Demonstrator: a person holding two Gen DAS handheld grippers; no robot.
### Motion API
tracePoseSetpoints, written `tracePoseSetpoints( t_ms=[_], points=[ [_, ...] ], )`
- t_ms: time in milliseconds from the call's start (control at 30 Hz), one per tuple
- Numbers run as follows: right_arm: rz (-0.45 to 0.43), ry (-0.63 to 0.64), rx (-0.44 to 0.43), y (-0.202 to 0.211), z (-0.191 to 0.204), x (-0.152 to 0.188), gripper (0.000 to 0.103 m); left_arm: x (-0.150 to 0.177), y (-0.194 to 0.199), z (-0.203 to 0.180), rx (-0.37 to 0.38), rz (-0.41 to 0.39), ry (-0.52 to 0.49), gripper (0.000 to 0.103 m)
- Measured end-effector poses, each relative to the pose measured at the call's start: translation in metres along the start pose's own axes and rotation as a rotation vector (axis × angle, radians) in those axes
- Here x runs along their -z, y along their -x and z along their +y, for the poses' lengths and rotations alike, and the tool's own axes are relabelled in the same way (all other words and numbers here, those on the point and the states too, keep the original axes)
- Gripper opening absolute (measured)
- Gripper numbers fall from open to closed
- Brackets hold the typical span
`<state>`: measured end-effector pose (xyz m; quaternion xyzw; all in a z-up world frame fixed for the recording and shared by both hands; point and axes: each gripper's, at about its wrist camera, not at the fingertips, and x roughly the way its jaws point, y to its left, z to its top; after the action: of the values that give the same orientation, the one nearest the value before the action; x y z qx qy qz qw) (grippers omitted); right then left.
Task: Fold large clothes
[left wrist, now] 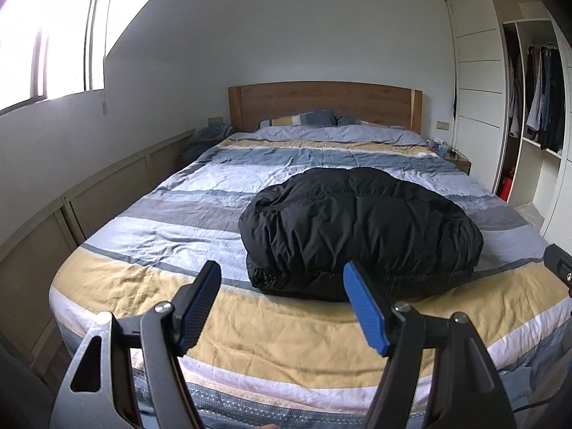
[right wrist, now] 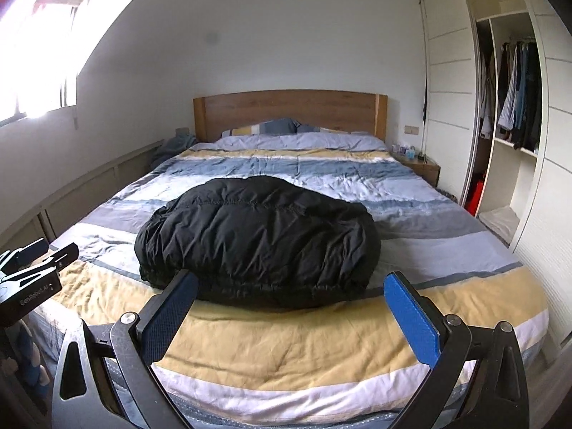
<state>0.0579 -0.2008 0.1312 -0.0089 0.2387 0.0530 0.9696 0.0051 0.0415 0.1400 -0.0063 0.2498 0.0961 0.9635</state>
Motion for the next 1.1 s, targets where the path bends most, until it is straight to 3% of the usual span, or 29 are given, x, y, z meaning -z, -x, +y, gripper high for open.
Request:
tracePoseSetpoints(
  t_ms=[567, 1100],
  points=[
    [-0.012, 0.020, 0.083, -0.018, -0.011, -0.013, 0.103, 0.006, -0.032, -0.022, 0.020, 0.051, -0.056, 0.070],
    [0.125, 0.016, 0.103, -0.075, -0.020, 0.008, 0.103, 0.019, -0.079, -0.016, 0.013, 0.134, -0.050, 0.070]
  ],
)
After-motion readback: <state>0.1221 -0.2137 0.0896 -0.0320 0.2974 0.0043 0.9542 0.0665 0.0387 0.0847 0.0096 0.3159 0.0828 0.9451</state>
